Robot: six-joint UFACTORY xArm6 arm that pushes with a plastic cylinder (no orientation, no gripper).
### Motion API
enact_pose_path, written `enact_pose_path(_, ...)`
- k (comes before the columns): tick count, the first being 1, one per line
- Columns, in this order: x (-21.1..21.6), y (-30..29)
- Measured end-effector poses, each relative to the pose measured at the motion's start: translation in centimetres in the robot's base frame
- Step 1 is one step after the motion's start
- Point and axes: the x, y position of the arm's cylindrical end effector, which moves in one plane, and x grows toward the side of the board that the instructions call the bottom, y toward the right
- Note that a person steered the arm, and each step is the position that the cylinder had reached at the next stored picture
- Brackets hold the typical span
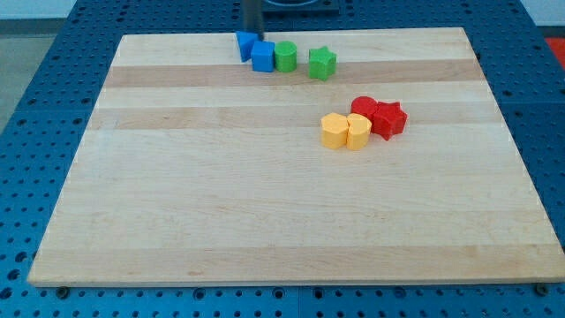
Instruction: Push the green star into a green circle
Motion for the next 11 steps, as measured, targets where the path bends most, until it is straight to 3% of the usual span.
enact_pose_path(1, -0.1, -2.7)
enact_pose_path(2, -1.4, 0.9)
enact_pose_path(4, -1.4, 21.0)
enact_pose_path(5, 1.0, 29.2)
enact_pose_path(6, 6.6, 31.8)
enact_pose_path(8, 8.9, 24.4)
enact_pose_path(11, 7.0, 15.2)
